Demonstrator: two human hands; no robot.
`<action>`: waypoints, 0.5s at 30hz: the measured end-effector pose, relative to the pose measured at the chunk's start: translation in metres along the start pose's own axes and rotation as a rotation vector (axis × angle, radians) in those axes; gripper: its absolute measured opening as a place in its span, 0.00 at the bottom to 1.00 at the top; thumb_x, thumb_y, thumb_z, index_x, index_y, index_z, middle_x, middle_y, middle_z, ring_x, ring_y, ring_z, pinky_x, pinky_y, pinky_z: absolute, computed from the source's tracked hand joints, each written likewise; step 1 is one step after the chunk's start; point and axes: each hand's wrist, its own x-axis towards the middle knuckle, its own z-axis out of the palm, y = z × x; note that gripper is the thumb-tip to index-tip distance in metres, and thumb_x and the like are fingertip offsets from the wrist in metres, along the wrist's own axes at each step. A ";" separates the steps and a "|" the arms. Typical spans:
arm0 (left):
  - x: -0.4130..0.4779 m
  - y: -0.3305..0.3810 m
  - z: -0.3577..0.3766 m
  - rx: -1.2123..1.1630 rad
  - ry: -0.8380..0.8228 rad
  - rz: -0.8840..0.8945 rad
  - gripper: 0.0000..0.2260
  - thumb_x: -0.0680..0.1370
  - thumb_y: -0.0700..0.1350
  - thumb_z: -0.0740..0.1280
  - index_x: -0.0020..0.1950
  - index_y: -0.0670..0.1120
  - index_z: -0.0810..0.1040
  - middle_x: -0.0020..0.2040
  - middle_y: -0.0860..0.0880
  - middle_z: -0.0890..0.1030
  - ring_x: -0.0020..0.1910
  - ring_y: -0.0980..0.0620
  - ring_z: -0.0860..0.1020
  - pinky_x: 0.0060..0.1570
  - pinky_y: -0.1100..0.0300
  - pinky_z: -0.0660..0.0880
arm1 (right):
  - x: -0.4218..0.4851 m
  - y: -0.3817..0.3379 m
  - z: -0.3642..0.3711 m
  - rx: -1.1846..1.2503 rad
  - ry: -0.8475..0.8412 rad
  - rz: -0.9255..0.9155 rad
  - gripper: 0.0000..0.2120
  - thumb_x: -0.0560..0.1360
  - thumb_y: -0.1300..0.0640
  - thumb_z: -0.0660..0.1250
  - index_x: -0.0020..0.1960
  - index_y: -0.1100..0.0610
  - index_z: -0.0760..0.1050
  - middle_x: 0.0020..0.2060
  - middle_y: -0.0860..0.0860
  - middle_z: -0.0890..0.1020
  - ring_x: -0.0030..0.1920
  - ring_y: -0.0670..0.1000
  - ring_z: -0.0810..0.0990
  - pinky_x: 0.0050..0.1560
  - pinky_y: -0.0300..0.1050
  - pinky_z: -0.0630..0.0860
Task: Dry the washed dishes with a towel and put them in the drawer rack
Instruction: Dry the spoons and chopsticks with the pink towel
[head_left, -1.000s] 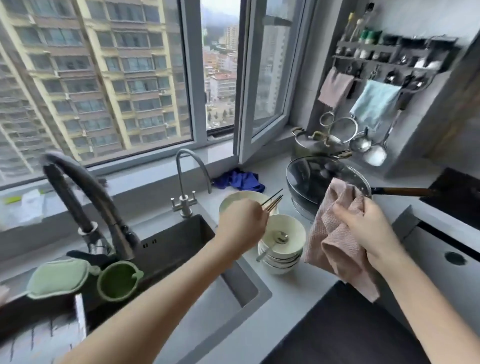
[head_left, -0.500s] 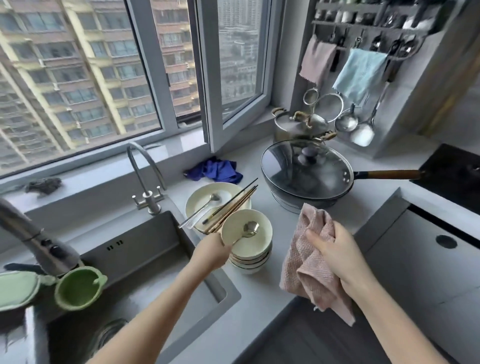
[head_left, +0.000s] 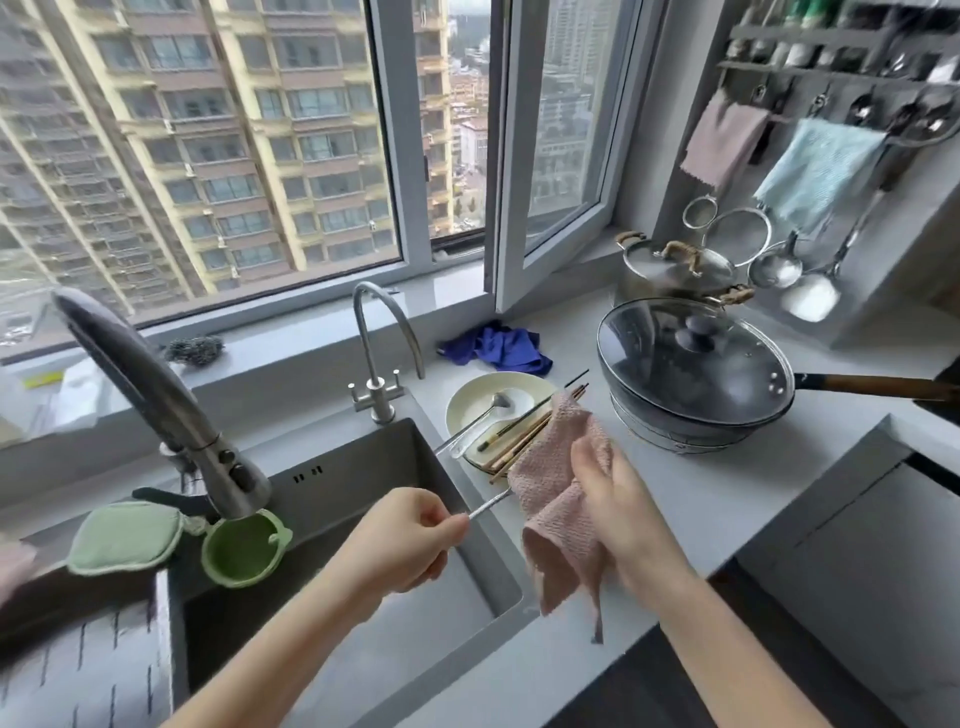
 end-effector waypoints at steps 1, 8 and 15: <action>-0.005 -0.004 -0.006 0.029 0.018 0.009 0.11 0.78 0.45 0.64 0.39 0.41 0.76 0.23 0.51 0.74 0.17 0.56 0.65 0.22 0.67 0.64 | -0.002 0.004 0.020 0.000 -0.015 0.002 0.14 0.79 0.49 0.62 0.64 0.49 0.71 0.55 0.47 0.81 0.57 0.48 0.79 0.64 0.53 0.73; -0.022 -0.040 -0.042 0.279 0.178 0.056 0.13 0.76 0.50 0.66 0.33 0.47 0.73 0.29 0.52 0.77 0.31 0.54 0.74 0.33 0.60 0.69 | -0.002 0.023 0.098 -0.178 0.098 -0.173 0.08 0.75 0.59 0.69 0.54 0.52 0.75 0.48 0.47 0.82 0.51 0.47 0.80 0.57 0.41 0.74; -0.030 -0.065 -0.066 0.242 0.179 -0.020 0.12 0.76 0.50 0.67 0.35 0.46 0.74 0.29 0.51 0.78 0.29 0.54 0.74 0.33 0.61 0.70 | 0.018 0.015 0.092 -0.380 0.490 -0.303 0.06 0.79 0.58 0.64 0.45 0.60 0.72 0.38 0.60 0.80 0.41 0.60 0.79 0.38 0.40 0.63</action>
